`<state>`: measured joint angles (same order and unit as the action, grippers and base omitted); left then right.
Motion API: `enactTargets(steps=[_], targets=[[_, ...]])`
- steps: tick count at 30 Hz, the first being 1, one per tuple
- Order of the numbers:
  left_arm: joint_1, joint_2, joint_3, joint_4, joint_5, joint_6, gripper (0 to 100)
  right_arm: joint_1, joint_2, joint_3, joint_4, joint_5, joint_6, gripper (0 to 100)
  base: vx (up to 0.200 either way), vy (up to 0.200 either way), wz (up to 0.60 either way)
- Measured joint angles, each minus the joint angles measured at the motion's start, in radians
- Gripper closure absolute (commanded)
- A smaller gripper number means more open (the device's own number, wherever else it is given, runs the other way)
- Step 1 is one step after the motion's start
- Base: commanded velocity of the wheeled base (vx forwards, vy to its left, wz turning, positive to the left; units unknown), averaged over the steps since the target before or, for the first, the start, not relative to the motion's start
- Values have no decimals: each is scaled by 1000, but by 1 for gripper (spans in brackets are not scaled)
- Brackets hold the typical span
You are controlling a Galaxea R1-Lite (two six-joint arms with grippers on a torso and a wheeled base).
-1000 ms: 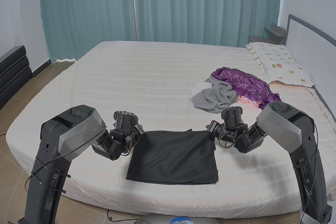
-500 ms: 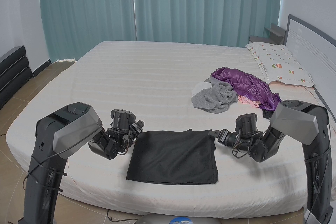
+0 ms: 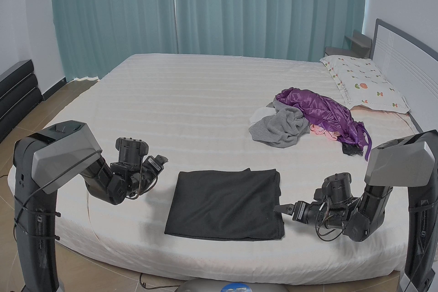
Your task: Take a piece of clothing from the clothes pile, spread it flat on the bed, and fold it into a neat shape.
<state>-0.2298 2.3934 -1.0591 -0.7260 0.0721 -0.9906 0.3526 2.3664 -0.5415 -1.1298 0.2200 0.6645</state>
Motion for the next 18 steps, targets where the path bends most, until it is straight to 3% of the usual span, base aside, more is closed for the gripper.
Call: enactTargets(steps=[8, 15, 16, 18], targets=[[16, -65, 236, -111, 6, -17, 0, 44, 26, 51, -103, -55, -68, 0, 0, 0, 0], [28, -96, 335, -218, 9, -29, 0, 83, 58, 77, -143, -76, -96, 0, 0, 0, 0], [29, -98, 340, -219, 9, -29, 0, 87, 62, 79, -144, -76, -101, 100, 0, 0, 0], [32, -101, 342, -219, 9, -30, 0, 97, 71, 81, -145, -77, -116, 100, 0, 0, 0]])
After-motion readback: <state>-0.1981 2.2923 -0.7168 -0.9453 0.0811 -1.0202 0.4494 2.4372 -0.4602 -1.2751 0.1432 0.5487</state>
